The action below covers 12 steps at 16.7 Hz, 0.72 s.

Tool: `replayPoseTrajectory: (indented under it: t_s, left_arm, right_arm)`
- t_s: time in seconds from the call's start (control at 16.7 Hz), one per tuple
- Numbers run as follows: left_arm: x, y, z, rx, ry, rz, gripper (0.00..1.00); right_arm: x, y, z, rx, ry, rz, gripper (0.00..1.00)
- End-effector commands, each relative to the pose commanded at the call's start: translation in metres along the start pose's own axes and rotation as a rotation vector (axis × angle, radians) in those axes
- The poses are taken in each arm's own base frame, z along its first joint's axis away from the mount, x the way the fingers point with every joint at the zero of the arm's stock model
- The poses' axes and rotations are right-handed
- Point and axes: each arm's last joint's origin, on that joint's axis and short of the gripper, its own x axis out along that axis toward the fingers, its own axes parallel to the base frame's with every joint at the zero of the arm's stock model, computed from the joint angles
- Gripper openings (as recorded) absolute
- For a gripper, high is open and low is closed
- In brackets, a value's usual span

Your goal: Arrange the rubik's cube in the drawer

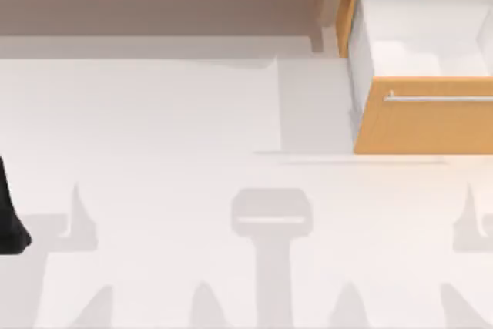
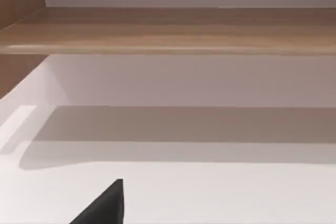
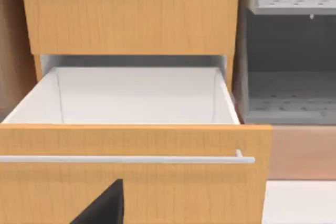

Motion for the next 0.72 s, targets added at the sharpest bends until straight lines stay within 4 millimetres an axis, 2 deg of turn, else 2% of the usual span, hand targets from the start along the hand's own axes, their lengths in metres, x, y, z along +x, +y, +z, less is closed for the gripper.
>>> replayPoseTrajectory:
  t_s: [0.18, 0.36, 0.54, 0.72]
  left_arm:
    - [0.000, 0.000, 0.000, 0.000, 0.000, 0.000, 1.00]
    - [0.000, 0.000, 0.000, 0.000, 0.000, 0.000, 1.00]
    - [0.000, 0.000, 0.000, 0.000, 0.000, 0.000, 1.00]
    - [0.000, 0.000, 0.000, 0.000, 0.000, 0.000, 1.00]
  right_arm:
    - [0.000, 0.000, 0.002, 0.000, 0.001, 0.002, 1.00]
    - [0.003, 0.004, 0.017, -0.004, 0.016, 0.012, 1.00]
    - [0.014, 0.012, 0.045, -0.015, 0.048, 0.022, 1.00]
    - [0.041, 0.027, 0.080, -0.036, 0.086, 0.029, 1.00]
